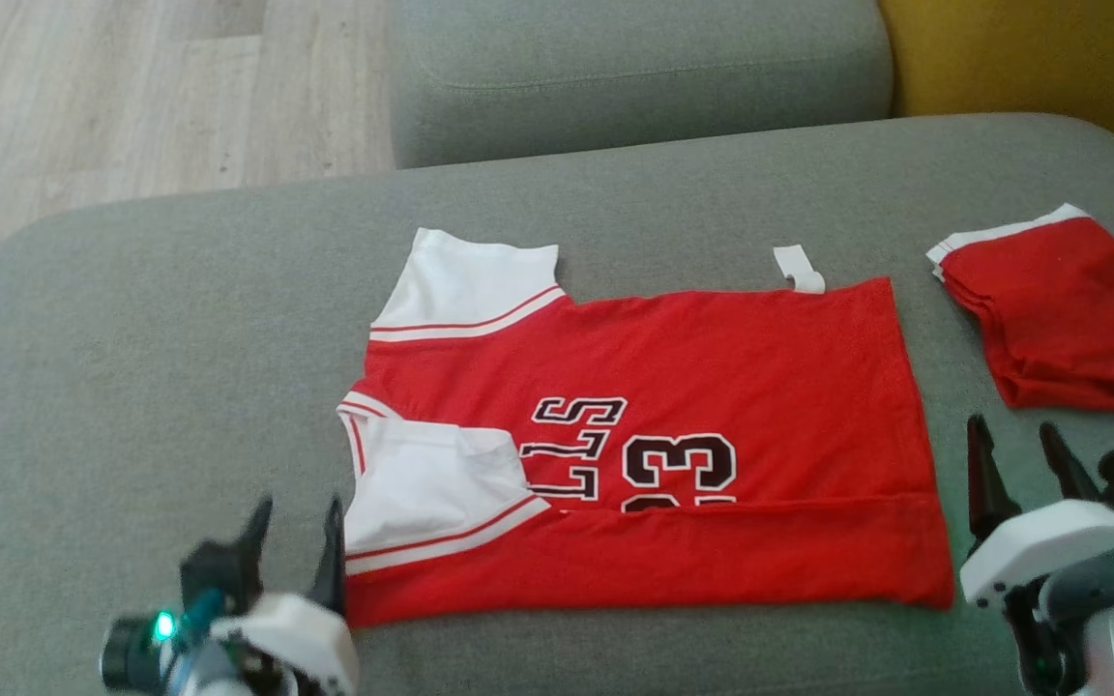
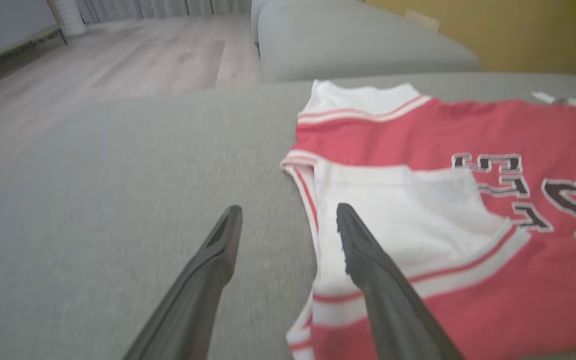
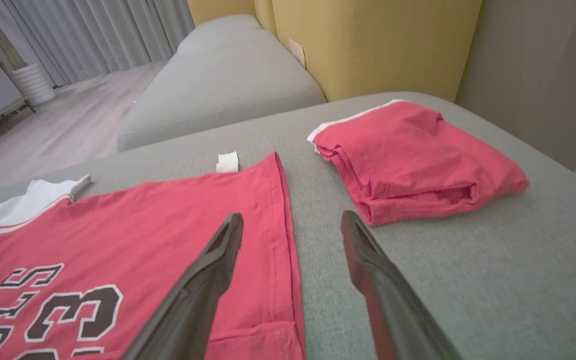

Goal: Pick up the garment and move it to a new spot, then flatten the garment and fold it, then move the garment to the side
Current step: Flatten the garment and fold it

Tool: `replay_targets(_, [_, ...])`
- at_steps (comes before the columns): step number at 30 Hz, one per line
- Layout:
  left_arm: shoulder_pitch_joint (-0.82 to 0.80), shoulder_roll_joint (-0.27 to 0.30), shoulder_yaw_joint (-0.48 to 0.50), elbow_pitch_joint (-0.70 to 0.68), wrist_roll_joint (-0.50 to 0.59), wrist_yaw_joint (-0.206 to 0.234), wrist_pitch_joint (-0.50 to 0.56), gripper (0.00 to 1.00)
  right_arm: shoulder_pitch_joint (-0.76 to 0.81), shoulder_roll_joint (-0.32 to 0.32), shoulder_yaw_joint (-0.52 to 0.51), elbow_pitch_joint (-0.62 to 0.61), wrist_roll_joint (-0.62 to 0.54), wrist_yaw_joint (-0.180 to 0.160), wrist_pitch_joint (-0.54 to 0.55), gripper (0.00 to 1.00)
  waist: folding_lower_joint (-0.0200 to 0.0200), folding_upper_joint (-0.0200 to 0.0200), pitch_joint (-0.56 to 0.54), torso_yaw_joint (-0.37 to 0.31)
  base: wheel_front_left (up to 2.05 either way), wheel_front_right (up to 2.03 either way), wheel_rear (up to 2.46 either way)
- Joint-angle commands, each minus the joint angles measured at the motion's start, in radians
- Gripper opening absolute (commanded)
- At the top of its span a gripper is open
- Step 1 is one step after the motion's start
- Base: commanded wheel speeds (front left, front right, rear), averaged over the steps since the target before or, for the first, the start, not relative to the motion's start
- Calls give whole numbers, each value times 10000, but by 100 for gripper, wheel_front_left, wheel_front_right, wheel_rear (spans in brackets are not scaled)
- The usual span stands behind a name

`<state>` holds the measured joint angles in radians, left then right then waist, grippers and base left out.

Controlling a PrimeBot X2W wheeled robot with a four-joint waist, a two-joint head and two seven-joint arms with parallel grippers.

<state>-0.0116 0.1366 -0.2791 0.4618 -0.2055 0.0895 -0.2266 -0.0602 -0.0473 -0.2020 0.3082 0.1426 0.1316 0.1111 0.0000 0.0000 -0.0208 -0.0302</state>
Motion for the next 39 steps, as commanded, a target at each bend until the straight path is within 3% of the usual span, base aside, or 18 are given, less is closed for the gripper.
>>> replay_targets(1, [-884, 174, 526, -720, -72, 72, -230, 100, -498, -60, 337, -691, 108, -9, -255, 100, 0, 0, 80, -107, 0, 0, 0])
replay_targets(5, [-1319, 224, 653, -1119, -96, 7, -299, 100, -739, -54, 562, -1034, 121, -9, -410, 100, 0, 0, 234, -235, 0, 0, 0])
replay_targets(9, [-2306, 405, 632, -1281, -153, -400, -236, 100, -1290, -141, 918, -1337, 100, -9, -439, 100, 0, 0, 694, -405, 0, 0, 0])
replay_targets(15, [-4875, 1041, 371, -550, -584, -1741, 1269, 100, -2503, -480, 1460, -1584, 77, -9, -297, 100, 0, 0, 1843, -675, 0, 0, 0])
replay_targets(18, [-6372, 1547, -53, 142, -935, -2121, 2203, 100, -3210, -651, 1830, -1587, 109, -9, -276, 100, 0, 0, 2489, -898, 0, 0, 0])
replay_targets(23, [-8628, 2642, -1662, 1037, -2068, -2195, 3825, 100, -4285, -860, 2393, -1497, 203, -9, -327, 100, 0, 0, 3503, -1311, 0, 0, 0])
replay_targets(28, [-10379, 3687, -3372, 1911, -3513, -2199, 4790, 100, -5079, -966, 2955, -1356, 284, -9, -458, 100, 0, 0, 4372, -1694, 0, 0, 0])
replay_targets(39, [-11645, 4279, -5392, 3234, -4904, -2200, 4867, 100, -5444, -855, 3313, -1181, 381, -9, -714, 100, 0, 0, 4964, -2141, 0, 0, 0])
